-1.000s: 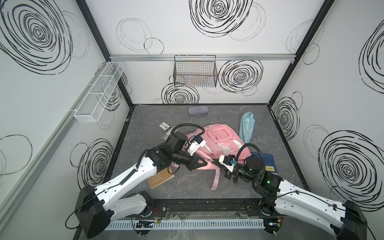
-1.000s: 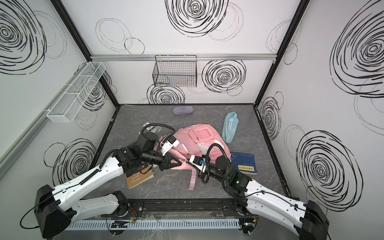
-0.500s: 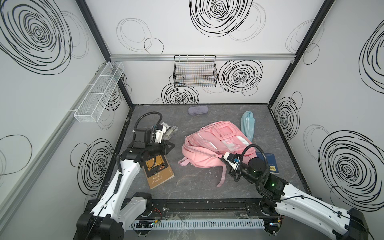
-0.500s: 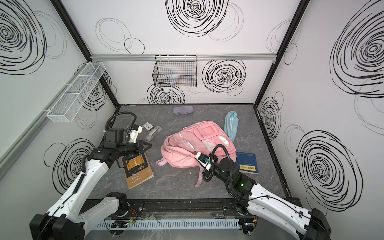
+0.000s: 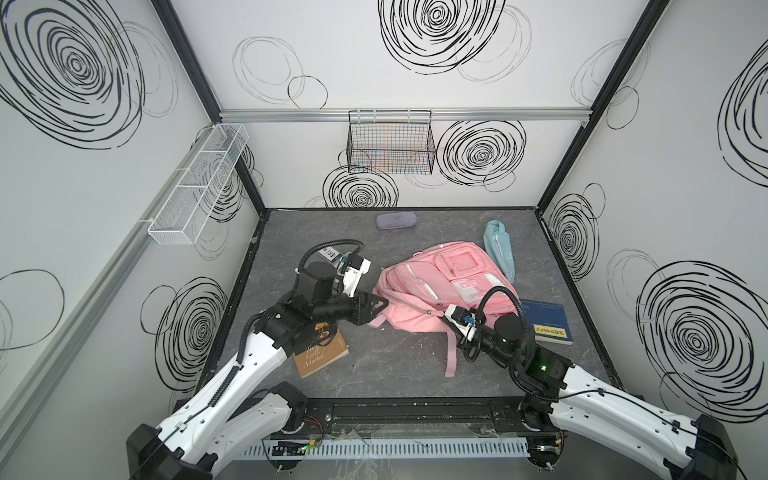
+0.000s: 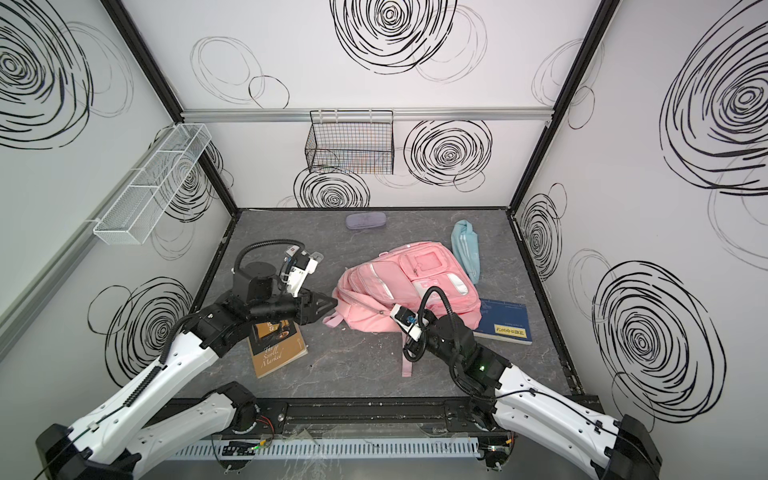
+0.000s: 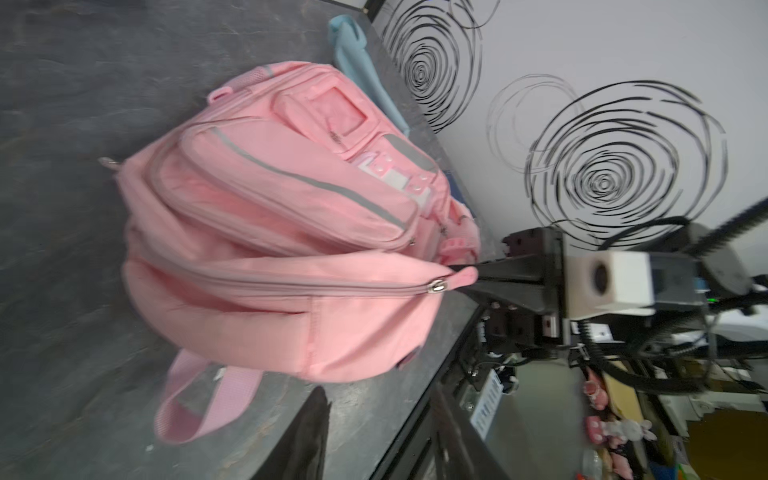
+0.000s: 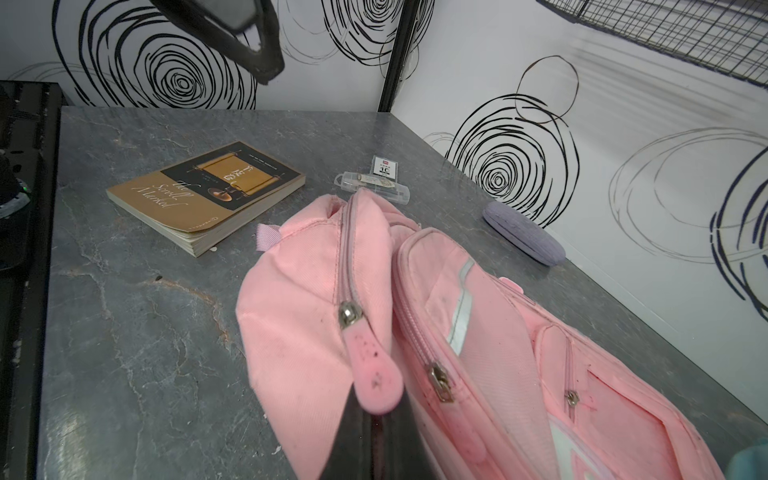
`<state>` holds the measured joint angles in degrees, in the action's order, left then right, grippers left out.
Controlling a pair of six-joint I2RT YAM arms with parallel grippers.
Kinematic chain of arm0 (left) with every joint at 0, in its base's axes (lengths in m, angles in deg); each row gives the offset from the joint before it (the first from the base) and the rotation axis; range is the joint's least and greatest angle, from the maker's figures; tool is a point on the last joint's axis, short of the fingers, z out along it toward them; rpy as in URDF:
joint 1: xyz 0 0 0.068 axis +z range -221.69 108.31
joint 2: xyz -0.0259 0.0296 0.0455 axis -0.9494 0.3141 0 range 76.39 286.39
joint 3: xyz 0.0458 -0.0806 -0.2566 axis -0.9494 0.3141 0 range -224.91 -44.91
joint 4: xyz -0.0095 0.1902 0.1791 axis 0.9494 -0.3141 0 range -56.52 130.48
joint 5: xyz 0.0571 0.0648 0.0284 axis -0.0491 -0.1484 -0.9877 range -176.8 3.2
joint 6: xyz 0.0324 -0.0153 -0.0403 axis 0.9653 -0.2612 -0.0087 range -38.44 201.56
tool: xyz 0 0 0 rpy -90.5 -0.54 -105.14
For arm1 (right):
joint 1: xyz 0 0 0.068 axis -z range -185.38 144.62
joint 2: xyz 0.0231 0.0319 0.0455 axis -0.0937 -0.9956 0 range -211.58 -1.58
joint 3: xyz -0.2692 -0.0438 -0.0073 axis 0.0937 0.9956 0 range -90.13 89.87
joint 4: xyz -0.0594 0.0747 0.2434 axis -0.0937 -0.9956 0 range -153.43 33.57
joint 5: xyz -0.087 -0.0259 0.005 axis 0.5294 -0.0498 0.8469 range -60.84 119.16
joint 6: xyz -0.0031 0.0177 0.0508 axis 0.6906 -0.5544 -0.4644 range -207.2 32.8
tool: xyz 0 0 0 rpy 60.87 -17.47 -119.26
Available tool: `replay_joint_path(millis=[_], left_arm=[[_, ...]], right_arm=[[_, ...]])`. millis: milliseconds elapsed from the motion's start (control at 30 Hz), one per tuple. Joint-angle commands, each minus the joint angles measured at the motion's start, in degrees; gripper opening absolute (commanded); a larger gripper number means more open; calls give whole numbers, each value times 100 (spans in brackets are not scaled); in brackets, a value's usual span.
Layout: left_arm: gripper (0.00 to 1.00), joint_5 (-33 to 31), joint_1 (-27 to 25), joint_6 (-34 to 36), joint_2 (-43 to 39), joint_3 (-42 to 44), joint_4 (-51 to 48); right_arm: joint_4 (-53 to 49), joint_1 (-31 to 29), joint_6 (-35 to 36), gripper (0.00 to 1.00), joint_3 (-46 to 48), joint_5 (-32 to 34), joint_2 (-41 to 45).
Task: Pack the student bag
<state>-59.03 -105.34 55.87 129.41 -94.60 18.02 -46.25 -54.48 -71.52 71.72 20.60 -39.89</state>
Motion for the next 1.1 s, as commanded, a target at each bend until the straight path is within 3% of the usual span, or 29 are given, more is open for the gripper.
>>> replay_joint_path(millis=[0,300,467,633,833,1067], left_arm=[[51,-845,-585,-2,238,-231,350],[57,-1430,-1680,765,1367,-1082,-144],[61,-3128,-2728,2075,1394,-1126,108],[75,-4227,-3249,3221,1217,-714,827],[73,-4356,-3271,4231,1594,-840,860],[70,-3508,-3109,4860,1859,-975,522]], right_arm=[[916,-38,18,0,-52,-245,23],[1027,-177,-6,0,40,-378,109],[993,-176,-284,0,-4,-446,131],[989,-179,-417,0,20,-534,182],[1022,-169,-491,0,21,-660,237],[954,-166,-472,0,-22,-778,249]])
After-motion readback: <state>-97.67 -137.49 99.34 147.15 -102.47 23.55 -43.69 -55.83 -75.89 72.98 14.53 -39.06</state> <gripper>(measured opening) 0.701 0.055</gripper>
